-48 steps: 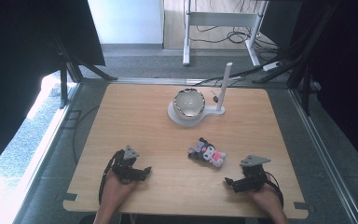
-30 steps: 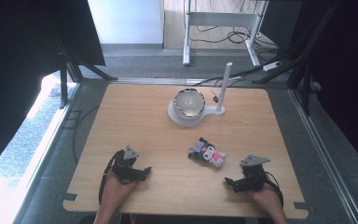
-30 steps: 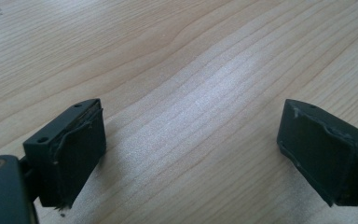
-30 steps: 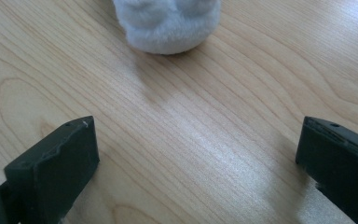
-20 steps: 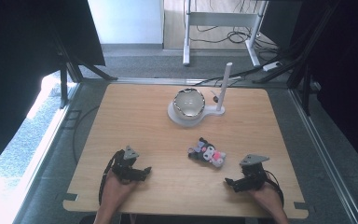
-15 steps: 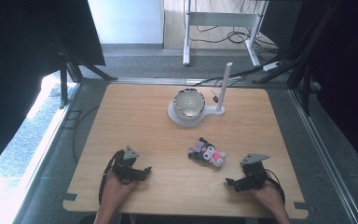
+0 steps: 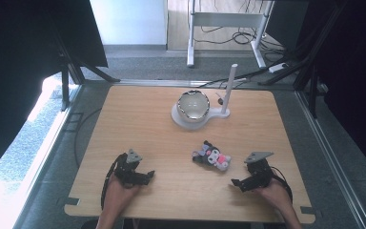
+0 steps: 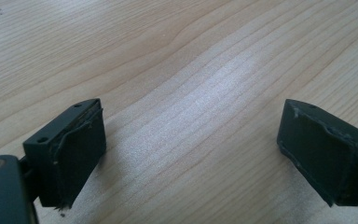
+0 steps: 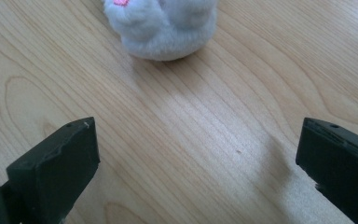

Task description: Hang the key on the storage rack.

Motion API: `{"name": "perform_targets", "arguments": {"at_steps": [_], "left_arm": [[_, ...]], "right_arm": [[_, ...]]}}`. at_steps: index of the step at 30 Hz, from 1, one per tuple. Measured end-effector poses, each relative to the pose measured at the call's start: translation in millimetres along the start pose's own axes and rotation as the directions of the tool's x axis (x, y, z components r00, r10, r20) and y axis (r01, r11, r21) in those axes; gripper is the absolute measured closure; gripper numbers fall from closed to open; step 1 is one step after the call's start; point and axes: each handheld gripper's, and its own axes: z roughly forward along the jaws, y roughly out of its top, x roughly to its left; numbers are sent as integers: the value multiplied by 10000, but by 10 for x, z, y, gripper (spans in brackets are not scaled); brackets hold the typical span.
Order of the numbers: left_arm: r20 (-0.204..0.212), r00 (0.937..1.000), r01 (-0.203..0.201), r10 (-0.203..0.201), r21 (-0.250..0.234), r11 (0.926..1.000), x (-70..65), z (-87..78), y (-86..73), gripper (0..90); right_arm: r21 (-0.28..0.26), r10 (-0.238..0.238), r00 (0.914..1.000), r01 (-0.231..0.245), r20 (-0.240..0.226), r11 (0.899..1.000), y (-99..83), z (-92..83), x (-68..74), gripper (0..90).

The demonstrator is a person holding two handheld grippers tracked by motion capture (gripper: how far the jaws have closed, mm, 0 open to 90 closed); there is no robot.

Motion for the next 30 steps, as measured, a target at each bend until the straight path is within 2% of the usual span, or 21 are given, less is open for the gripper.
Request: {"name": "perform_targets", "arguments": {"at_steps": [8,12,17,30], "left_arm": [[-9,10000,-4,4,10,10000,0,-1,0,79],[3,10000,1,-1,-2,10000,0,0,0,79],[3,10000,1,-1,-1,10000,0,0,0,78],[-9,10000,5,-5,14,10000,0,-1,0,78]], "right_arm": [[347,-455,9989,458,-93,9983,136,0,-25,7],[353,-669,9975,678,-247,9971,217,-6,-25,24],[453,-747,9967,760,-308,9961,298,-8,-25,24],[1136,-1053,9927,1115,-589,9873,594,10,-76,33]]}}
